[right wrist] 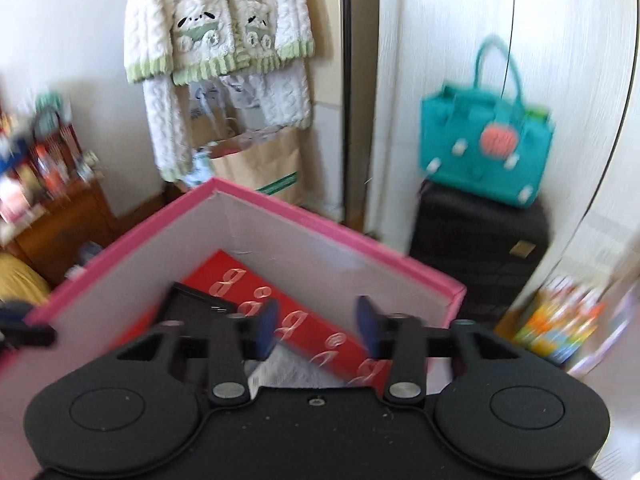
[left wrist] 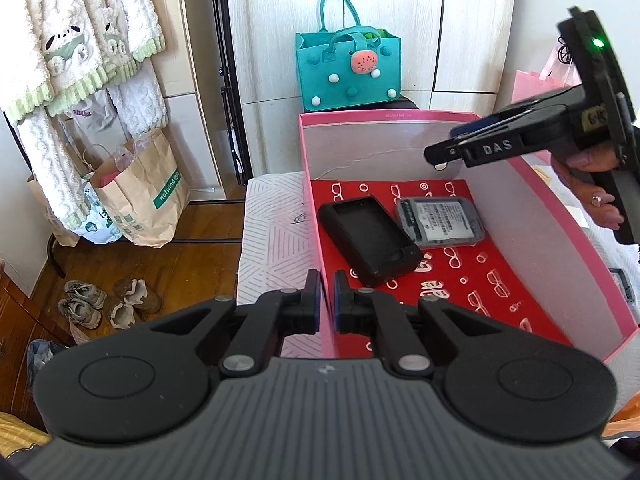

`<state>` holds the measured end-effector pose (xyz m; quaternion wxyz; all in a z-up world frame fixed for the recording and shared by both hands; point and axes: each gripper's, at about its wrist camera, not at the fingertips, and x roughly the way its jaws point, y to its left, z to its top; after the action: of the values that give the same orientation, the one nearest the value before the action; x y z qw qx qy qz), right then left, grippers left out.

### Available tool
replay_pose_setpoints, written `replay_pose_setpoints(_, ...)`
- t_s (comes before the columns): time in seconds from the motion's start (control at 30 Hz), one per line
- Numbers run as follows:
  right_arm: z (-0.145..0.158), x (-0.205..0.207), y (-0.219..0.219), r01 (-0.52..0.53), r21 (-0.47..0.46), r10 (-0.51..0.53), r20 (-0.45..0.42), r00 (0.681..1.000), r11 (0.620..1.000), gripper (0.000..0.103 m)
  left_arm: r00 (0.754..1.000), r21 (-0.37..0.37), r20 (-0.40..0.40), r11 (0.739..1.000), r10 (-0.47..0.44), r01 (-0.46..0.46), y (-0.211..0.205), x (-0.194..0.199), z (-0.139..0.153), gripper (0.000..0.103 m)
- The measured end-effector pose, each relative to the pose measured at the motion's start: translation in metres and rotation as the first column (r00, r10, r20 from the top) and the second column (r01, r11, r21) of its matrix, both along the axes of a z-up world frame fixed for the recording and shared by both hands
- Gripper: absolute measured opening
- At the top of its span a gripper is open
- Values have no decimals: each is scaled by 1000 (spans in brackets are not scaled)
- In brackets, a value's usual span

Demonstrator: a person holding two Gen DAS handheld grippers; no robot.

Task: Organize rigid objects
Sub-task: 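Lower the grey device beside the black case and open the right gripper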

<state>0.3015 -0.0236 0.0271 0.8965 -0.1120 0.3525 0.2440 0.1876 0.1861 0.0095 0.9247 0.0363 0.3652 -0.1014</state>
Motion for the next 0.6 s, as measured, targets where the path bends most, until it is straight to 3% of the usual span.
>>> replay_pose_setpoints(0.17,16,-21,-5,-105,-63,109,65,992,993,55,1000,-3,5,1000,-5,5,2,0,-1,6)
replay_pose_setpoints(0.33,8,-53,16,-299,-204,307,8,952,932,55,1000,-10,5,1000,-8,8,2,0,-2,6)
replay_pose_setpoints(0.47,-7,-63,33,-345,-262,342,-57,938,901,54,1000,-12,5,1000,-8,8,2,1,-1,6)
replay_pose_setpoints(0.53,-14,-67,39,-370,-278,366,-69,928,886,46,1000,-15,3,1000,-7,7,2,1,-1,6)
replay_pose_setpoints(0.6,-19,-72,46,-406,-290,396,-95,913,867,12,1000,-14,2,1000,-7,7,2,2,-1,6)
